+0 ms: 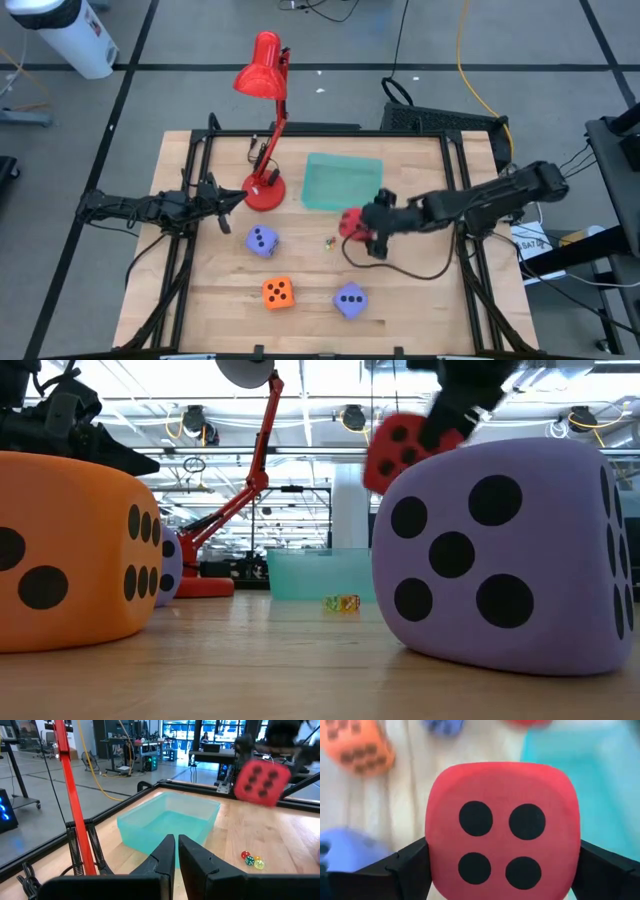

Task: Pick & Place Dice
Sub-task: Put the large red die into the blue bin

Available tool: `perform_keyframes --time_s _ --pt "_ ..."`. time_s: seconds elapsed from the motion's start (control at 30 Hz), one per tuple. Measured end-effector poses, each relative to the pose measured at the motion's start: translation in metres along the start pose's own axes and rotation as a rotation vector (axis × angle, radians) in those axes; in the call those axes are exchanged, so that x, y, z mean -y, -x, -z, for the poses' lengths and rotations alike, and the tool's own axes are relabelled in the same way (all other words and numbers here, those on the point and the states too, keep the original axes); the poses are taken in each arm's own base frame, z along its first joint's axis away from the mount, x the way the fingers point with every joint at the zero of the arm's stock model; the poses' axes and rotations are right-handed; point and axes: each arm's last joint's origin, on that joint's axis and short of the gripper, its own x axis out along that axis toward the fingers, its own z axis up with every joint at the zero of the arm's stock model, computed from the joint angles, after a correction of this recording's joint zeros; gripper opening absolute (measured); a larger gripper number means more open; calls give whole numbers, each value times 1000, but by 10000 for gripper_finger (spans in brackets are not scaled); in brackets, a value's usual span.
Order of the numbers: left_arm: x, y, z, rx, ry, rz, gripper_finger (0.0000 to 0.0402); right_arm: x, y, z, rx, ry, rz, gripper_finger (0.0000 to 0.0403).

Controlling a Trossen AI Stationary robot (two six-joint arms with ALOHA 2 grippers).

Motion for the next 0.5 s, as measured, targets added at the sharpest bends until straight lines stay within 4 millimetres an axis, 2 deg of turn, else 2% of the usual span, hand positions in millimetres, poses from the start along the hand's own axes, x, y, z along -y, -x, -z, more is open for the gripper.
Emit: perform_keyframes --time_s 0.1,0.2,0.33,0.5 --pt "0 0 0 0 0 0 31 24 12 -14 103 42 60 354" --pt "0 0 0 0 -7 -1 31 51 10 -21 100 97 134 354" --pt "0 0 0 1 -19 -1 31 86 -19 -19 -39 173 149 355" --pt "0 0 0 1 -22 -1 31 114 -52 -11 -189 215 146 362"
